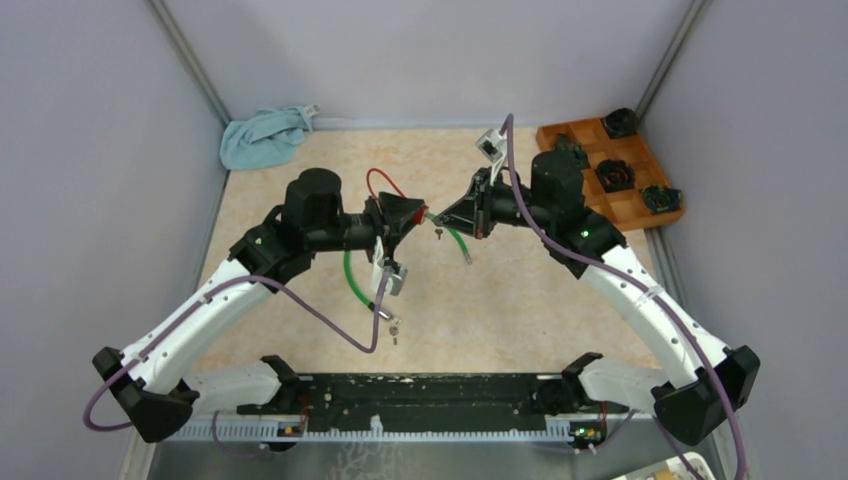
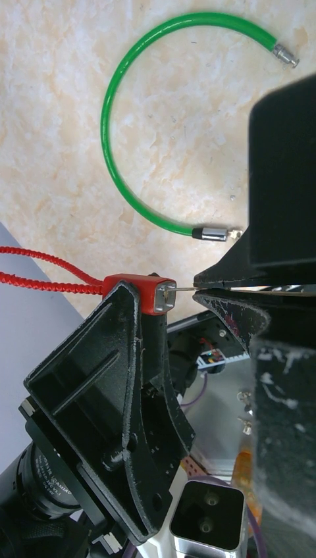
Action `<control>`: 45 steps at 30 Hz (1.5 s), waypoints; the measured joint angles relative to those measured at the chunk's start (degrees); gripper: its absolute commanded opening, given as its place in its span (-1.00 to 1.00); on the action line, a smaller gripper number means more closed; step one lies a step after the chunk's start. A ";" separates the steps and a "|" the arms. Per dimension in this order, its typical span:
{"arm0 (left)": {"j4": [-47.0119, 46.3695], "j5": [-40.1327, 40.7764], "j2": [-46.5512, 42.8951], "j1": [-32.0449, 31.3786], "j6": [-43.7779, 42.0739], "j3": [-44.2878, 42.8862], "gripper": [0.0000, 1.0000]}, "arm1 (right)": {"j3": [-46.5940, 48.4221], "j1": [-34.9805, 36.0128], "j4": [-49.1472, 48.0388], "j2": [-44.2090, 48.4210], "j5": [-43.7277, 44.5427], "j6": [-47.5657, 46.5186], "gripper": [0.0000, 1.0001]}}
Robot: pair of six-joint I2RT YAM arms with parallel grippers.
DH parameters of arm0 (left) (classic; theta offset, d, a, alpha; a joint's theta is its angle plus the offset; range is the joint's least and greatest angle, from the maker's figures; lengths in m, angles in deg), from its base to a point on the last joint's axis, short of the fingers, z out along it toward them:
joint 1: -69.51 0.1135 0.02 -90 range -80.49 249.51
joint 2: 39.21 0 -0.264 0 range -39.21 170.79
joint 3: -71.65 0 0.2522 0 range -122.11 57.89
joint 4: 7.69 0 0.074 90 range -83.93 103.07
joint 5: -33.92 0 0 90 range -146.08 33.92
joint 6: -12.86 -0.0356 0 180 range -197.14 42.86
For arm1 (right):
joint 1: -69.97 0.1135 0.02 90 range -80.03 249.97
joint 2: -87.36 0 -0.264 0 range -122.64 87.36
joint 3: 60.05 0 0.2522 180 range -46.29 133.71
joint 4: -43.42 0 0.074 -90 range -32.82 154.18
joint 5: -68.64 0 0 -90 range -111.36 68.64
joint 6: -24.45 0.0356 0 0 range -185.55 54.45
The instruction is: Unlock with the key
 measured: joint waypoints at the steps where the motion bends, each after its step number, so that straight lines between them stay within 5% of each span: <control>1: 0.13 0.02 0.00 0.00 -0.02 0.00 -1.00 | 0.02 0.00 0.00 -0.09 -0.09 0.00 -1.00; 45: 1.44 -3.30 0.28 -0.02 2.08 -0.39 -1.00 | -0.55 0.37 0.66 1.84 -0.59 -1.51 -1.00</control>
